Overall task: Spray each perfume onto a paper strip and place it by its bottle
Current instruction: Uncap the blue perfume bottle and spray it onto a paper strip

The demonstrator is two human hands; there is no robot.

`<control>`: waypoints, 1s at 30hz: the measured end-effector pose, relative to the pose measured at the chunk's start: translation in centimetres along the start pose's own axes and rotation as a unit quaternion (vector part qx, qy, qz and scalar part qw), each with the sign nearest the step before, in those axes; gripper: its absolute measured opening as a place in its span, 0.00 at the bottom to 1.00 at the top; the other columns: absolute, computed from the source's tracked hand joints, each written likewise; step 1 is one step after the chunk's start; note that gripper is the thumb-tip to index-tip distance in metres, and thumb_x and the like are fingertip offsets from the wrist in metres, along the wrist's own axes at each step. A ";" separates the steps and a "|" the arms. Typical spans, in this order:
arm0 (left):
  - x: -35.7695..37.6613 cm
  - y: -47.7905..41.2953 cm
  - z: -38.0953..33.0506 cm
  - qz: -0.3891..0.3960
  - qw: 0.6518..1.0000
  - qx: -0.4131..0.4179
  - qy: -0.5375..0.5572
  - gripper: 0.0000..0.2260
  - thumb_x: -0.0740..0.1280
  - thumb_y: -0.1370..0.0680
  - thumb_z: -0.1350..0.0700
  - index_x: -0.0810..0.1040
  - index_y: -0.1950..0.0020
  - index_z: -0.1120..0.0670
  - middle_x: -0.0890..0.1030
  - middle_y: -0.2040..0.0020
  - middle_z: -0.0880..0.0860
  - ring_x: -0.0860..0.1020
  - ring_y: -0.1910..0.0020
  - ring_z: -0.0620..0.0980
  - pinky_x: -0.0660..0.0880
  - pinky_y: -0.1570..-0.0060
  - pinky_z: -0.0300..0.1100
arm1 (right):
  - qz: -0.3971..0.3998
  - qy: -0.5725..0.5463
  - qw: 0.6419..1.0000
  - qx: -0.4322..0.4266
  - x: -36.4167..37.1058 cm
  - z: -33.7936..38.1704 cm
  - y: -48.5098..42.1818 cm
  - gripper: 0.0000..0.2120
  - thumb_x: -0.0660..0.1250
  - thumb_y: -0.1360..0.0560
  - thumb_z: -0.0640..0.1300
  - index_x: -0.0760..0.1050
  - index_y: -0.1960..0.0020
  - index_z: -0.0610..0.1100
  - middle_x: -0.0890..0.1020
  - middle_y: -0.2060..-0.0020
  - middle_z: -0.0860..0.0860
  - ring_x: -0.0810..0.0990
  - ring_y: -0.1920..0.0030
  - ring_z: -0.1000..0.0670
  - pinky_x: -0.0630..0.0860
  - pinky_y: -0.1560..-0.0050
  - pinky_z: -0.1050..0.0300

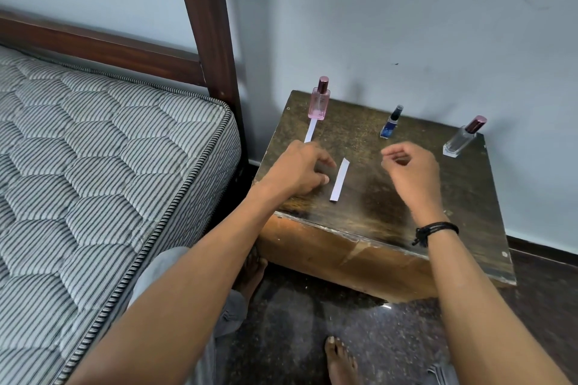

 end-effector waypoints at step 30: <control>0.1 -0.3 0.1 -0.003 1.000 0.005 0.013 0.11 0.74 0.25 0.54 0.84 0.43 0.50 0.80 0.42 0.51 0.73 0.38 0.53 0.71 0.34 0.50 | -0.087 -0.065 0.990 0.090 1.3 -2.9 -6.3 0.03 0.74 0.25 0.50 0.80 0.54 0.55 0.85 0.54 0.56 0.85 0.53 0.49 0.82 0.52 0.48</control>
Point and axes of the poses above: each hand's wrist, its own y-axis away from the middle knuckle, its own x-axis out of the palm, z = x × y, the point moved 6 cm from there along -y, towards the middle knuckle
